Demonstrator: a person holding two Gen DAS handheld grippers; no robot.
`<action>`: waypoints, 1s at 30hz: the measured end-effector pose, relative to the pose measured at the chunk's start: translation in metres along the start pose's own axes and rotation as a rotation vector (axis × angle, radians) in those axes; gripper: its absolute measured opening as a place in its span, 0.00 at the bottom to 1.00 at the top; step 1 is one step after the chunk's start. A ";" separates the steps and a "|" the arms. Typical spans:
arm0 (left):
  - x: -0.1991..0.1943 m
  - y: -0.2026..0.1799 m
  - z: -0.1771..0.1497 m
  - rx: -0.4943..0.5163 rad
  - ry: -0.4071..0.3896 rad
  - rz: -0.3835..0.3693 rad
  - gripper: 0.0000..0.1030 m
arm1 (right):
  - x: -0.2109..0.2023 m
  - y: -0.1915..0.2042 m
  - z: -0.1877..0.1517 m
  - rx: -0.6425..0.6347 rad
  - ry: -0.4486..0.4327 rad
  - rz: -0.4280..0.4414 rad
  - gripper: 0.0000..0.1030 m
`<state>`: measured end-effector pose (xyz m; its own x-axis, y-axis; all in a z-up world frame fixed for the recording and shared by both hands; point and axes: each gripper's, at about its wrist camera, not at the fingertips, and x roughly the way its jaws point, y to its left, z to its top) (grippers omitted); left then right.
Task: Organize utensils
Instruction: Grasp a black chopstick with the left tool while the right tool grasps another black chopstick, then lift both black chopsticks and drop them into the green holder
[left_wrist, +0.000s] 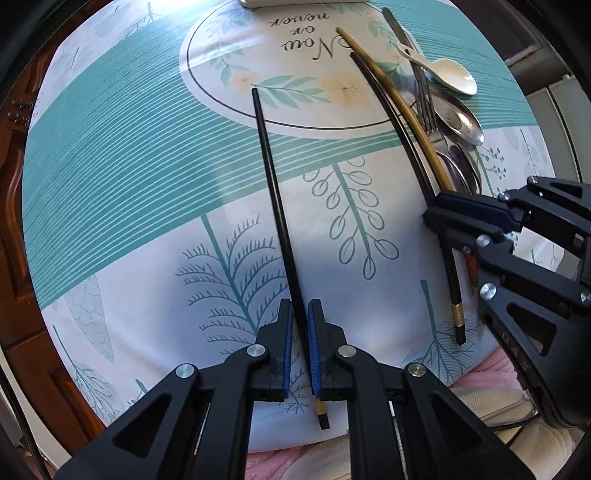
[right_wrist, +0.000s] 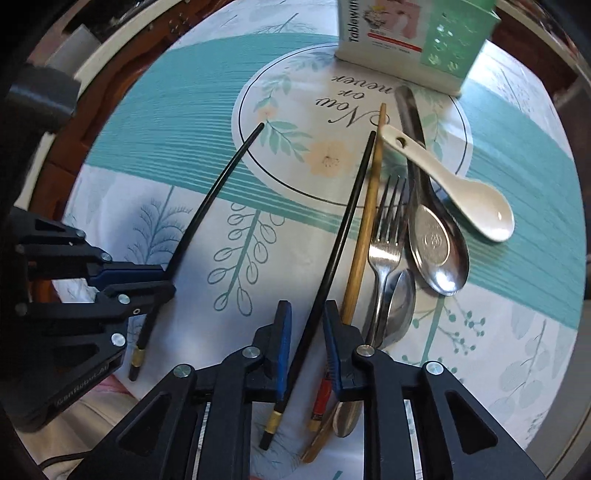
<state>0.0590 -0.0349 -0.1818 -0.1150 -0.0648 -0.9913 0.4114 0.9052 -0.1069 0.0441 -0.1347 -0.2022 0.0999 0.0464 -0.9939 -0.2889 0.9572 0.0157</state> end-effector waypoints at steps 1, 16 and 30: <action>0.000 -0.001 0.002 0.006 0.007 0.000 0.07 | 0.000 0.001 0.002 -0.017 0.009 0.003 0.09; -0.038 0.044 -0.021 -0.125 -0.344 -0.177 0.03 | -0.032 -0.051 -0.007 0.222 -0.241 0.463 0.04; -0.232 0.029 0.036 -0.105 -0.988 -0.078 0.03 | -0.191 -0.098 0.061 0.203 -0.860 0.360 0.04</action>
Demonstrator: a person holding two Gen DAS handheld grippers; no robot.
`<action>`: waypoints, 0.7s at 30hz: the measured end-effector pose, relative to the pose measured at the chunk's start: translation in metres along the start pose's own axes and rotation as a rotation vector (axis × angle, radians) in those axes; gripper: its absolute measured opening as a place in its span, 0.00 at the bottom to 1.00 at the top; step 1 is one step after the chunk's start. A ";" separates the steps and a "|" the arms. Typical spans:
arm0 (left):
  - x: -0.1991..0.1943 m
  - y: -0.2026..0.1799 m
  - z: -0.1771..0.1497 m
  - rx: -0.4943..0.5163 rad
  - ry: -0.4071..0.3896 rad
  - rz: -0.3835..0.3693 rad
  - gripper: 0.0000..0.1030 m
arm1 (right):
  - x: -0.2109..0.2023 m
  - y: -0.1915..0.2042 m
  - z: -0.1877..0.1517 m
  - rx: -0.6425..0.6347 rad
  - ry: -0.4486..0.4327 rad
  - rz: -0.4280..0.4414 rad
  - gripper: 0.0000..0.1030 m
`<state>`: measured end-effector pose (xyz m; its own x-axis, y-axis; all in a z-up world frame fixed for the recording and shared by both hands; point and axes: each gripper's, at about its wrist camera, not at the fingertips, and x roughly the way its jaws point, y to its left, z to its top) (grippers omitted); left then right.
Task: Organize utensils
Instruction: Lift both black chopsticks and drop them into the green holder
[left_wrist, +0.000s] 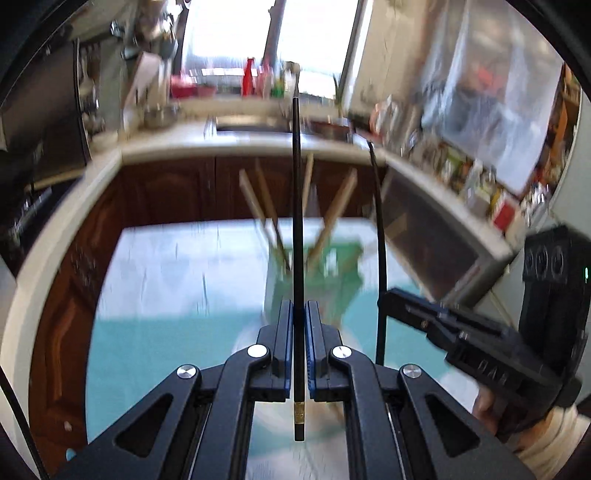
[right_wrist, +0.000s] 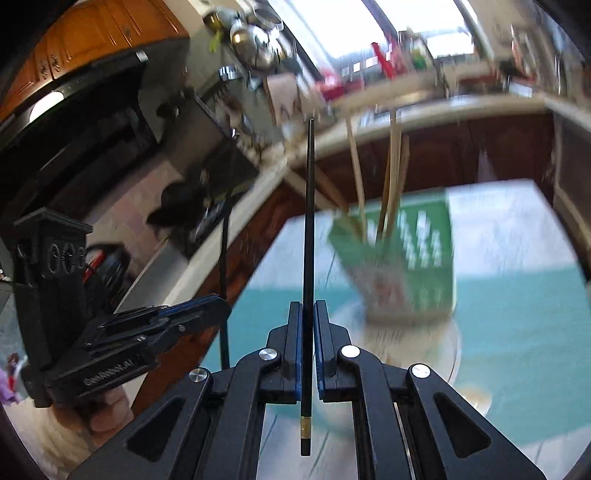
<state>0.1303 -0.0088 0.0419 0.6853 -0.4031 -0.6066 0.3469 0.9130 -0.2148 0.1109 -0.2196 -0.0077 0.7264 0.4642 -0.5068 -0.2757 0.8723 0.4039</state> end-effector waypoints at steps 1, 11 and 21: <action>0.001 -0.001 0.012 -0.008 -0.036 -0.003 0.03 | 0.000 0.003 0.016 -0.014 -0.051 -0.009 0.04; 0.048 -0.004 0.067 -0.023 -0.281 0.023 0.03 | 0.025 0.005 0.092 -0.188 -0.367 -0.126 0.05; 0.092 0.007 0.039 -0.002 -0.270 -0.033 0.10 | 0.133 -0.019 0.090 -0.259 -0.299 -0.136 0.07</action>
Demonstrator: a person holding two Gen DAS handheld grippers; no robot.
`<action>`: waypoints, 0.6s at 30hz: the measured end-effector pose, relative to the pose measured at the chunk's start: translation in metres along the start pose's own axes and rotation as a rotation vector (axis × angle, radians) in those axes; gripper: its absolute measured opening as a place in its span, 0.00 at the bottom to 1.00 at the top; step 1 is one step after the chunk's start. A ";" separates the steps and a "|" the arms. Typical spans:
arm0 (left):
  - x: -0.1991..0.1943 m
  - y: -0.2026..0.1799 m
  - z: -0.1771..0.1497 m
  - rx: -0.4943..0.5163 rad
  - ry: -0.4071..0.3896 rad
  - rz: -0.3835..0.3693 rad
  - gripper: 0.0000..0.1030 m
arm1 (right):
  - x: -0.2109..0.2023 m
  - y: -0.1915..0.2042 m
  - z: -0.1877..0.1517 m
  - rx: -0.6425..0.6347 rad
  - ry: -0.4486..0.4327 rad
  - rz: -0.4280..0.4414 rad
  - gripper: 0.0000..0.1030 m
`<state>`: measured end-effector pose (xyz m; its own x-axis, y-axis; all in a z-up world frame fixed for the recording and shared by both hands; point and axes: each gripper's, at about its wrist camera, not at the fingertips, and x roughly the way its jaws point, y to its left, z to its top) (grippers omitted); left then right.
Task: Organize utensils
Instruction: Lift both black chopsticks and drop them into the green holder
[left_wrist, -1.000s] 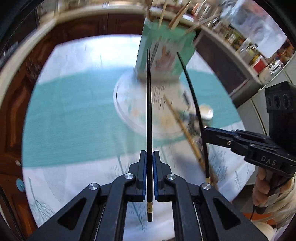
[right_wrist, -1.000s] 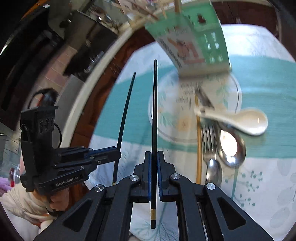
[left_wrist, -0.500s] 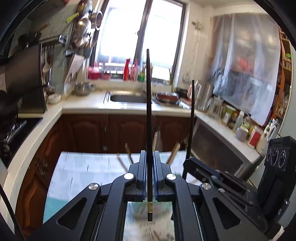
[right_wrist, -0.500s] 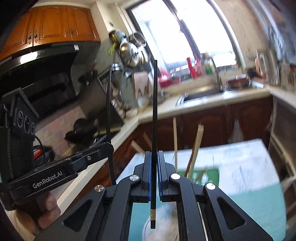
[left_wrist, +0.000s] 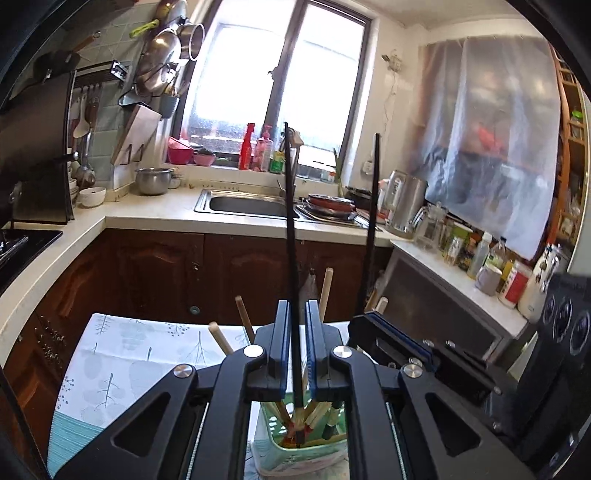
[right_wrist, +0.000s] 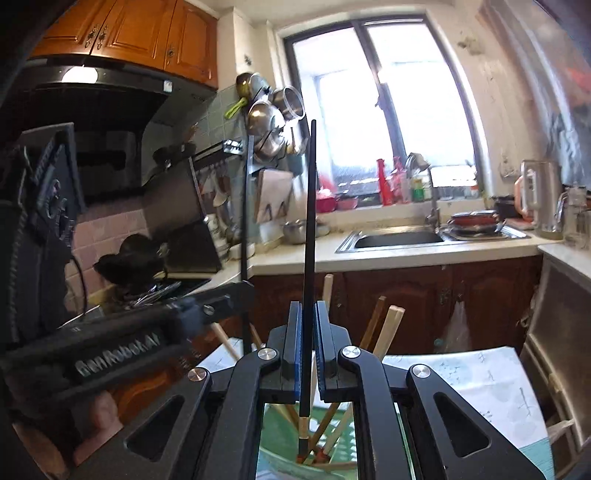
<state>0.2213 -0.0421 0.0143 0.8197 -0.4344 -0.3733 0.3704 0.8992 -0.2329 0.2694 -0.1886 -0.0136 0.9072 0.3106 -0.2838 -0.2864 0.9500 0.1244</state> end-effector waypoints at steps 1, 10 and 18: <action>0.000 -0.001 -0.003 0.006 0.003 0.006 0.13 | 0.002 0.000 -0.002 -0.007 0.007 -0.009 0.09; -0.018 0.006 -0.008 -0.026 0.074 0.029 0.19 | -0.037 0.006 -0.024 -0.025 0.027 0.001 0.14; -0.060 -0.007 -0.023 -0.004 0.210 0.026 0.25 | -0.121 0.027 -0.027 0.017 0.115 0.024 0.14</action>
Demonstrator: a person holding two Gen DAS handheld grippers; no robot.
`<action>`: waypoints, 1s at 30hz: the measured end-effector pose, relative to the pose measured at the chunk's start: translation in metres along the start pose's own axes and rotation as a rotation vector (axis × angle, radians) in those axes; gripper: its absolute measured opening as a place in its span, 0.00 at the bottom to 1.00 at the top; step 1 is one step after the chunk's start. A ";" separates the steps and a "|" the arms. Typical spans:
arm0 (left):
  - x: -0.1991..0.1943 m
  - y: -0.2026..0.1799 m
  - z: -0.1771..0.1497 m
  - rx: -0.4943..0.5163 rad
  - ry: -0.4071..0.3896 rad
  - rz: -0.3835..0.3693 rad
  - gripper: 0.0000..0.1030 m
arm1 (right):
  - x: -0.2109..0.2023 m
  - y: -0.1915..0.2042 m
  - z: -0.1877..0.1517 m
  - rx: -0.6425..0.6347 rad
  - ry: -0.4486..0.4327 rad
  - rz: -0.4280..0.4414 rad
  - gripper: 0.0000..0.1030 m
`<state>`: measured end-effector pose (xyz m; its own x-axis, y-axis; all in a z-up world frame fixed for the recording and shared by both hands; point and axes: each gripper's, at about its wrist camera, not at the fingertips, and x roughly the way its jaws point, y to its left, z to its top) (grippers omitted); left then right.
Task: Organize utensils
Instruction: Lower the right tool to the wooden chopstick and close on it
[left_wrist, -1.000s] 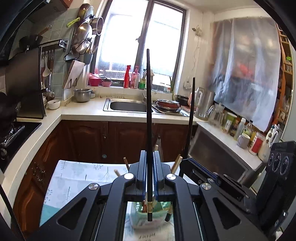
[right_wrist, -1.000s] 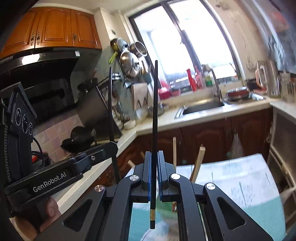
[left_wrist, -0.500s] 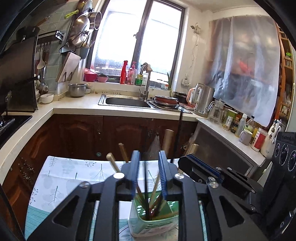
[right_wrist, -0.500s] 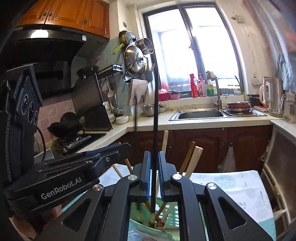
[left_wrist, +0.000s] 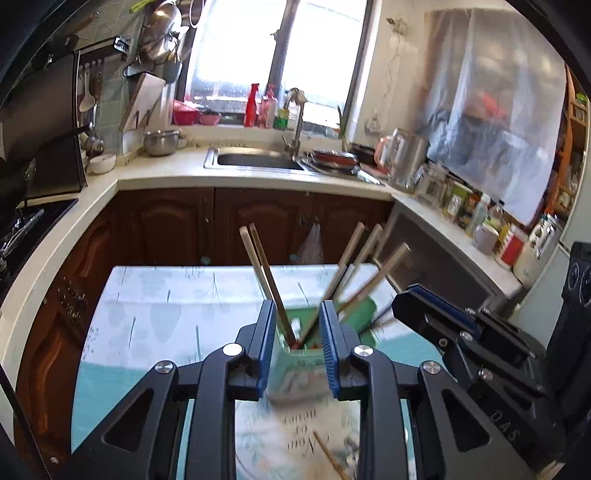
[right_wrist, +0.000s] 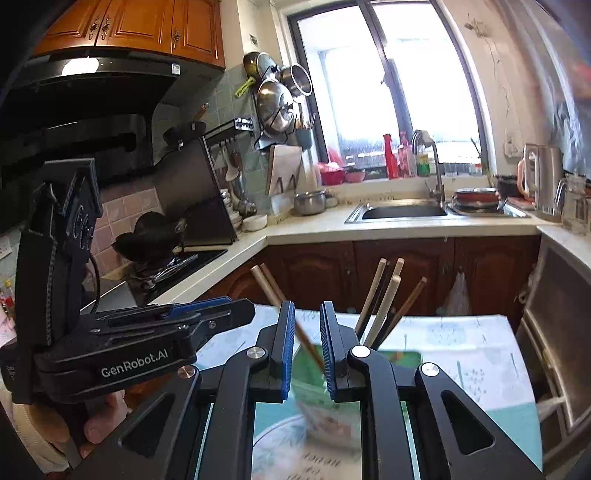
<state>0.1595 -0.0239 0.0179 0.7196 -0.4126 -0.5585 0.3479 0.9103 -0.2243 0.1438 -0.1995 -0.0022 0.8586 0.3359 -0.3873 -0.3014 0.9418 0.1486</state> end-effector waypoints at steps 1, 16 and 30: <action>-0.004 -0.002 -0.005 0.006 0.015 -0.006 0.28 | -0.007 0.003 -0.004 -0.001 0.030 0.007 0.14; -0.021 -0.010 -0.118 -0.017 0.279 0.050 0.72 | -0.058 0.022 -0.155 0.102 0.589 0.015 0.14; 0.009 0.002 -0.170 -0.060 0.480 0.119 0.79 | -0.015 0.011 -0.206 0.107 0.905 -0.111 0.14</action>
<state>0.0642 -0.0203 -0.1233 0.3893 -0.2568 -0.8846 0.2347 0.9563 -0.1743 0.0420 -0.1918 -0.1823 0.2145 0.1663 -0.9625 -0.1575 0.9784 0.1340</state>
